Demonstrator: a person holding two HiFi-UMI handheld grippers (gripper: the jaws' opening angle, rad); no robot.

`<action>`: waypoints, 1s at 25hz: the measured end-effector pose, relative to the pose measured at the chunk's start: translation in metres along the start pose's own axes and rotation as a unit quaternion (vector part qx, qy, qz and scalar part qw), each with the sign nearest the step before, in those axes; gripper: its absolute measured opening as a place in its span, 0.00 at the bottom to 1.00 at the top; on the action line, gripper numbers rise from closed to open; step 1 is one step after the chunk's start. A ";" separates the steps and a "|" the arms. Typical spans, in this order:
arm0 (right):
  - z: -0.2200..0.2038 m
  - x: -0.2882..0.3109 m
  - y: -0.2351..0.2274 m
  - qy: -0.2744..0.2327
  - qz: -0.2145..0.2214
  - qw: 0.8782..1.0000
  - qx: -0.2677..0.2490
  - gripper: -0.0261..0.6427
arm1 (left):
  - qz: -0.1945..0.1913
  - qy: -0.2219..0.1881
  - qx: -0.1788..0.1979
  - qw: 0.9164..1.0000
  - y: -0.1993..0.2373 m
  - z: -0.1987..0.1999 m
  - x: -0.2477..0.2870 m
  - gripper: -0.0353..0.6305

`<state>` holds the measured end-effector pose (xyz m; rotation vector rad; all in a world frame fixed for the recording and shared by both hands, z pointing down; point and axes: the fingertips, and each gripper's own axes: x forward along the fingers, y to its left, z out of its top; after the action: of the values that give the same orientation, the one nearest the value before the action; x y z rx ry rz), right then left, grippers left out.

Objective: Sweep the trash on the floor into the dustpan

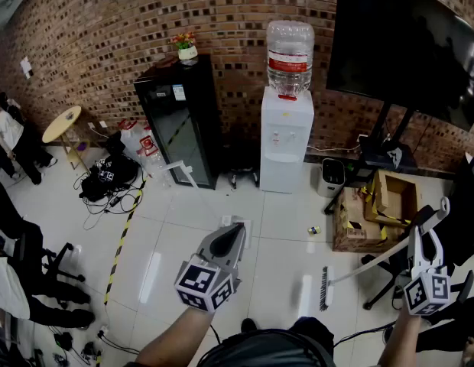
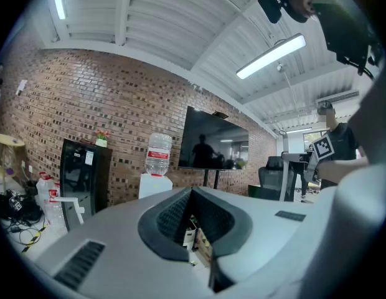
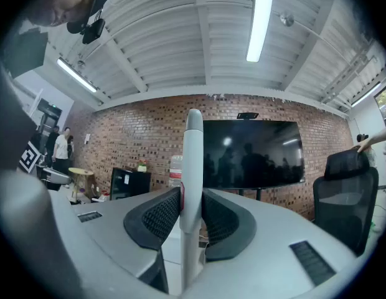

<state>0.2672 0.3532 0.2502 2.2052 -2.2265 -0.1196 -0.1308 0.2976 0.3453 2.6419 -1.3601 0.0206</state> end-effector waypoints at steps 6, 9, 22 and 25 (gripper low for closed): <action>-0.001 0.026 0.007 -0.002 0.013 1.000 0.006 0.23 | -0.008 -0.001 0.004 1.000 0.006 0.002 0.029 0.06; 0.003 0.043 0.024 -0.006 0.036 0.999 -0.001 0.23 | 0.000 0.000 0.000 1.000 0.016 0.007 0.049 0.06; -0.012 0.149 -0.035 -0.029 0.087 0.994 0.053 0.23 | 0.025 0.003 0.017 1.000 -0.008 0.030 0.194 0.06; -0.020 0.173 -0.049 -0.028 0.097 0.993 0.060 0.23 | 0.029 0.010 0.024 0.999 -0.015 0.026 0.225 0.06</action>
<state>0.3158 0.1786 0.2584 2.0476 -2.5265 -0.0486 0.0110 0.1208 0.3375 2.6333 -1.4463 0.0883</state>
